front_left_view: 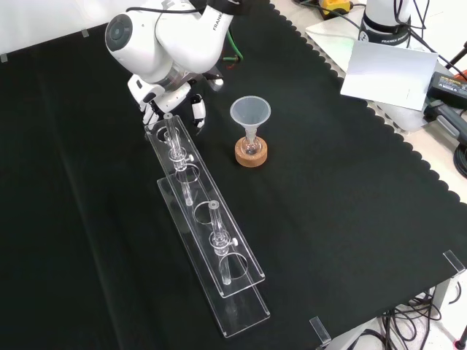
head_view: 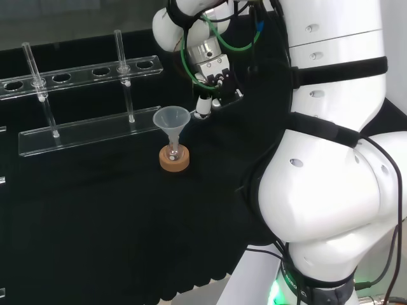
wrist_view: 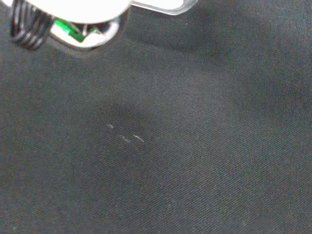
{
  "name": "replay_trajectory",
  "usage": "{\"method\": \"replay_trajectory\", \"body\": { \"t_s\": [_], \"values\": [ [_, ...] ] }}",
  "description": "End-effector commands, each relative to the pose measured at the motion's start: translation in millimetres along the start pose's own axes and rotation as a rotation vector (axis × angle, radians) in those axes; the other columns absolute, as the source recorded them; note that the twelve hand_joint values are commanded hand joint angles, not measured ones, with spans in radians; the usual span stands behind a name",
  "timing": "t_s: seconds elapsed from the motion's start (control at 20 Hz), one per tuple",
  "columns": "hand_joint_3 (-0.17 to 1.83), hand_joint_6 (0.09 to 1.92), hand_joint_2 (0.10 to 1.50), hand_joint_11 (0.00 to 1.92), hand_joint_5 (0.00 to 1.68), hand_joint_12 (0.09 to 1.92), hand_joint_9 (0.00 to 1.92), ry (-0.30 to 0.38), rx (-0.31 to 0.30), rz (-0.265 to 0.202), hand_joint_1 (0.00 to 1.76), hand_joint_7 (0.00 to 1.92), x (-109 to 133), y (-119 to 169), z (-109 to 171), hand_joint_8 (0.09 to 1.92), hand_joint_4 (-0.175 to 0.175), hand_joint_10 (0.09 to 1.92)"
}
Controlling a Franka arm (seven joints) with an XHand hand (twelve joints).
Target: Pick up the weighing funnel.
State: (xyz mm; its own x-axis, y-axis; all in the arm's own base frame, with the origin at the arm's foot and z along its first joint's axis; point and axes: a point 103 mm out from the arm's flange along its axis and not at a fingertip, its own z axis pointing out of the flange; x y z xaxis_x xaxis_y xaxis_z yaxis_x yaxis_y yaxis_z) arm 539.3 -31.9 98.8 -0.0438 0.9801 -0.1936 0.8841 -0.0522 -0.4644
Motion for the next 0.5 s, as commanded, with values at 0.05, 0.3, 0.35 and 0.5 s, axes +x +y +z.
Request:
{"method": "replay_trajectory", "body": {
  "t_s": [0.05, 0.3, 0.35, 0.5],
  "values": [
    [0.62, 0.12, 0.52, 0.56, 0.62, 1.26, 0.75, 0.002, -0.004, -0.003, 0.97, 0.46, -2.1, 3.8, 2.8, 0.67, -0.02, 0.53],
    [0.62, 0.14, 0.52, 0.57, 0.62, 1.26, 0.76, 0.009, 0.002, -0.03, 0.97, 0.47, -5.6, 8.1, 9.6, 0.67, -0.02, 0.52],
    [0.63, 0.15, 0.52, 0.57, 0.62, 1.25, 0.77, 0.009, 0.002, -0.034, 0.97, 0.47, -5.5, 8.3, 10.6, 0.66, -0.02, 0.51],
    [0.63, 0.16, 0.52, 0.58, 0.61, 1.25, 0.77, -0.001, 0.004, -0.044, 0.97, 0.48, -4.7, 8.3, 13.4, 0.66, -0.02, 0.5]
  ]
}}
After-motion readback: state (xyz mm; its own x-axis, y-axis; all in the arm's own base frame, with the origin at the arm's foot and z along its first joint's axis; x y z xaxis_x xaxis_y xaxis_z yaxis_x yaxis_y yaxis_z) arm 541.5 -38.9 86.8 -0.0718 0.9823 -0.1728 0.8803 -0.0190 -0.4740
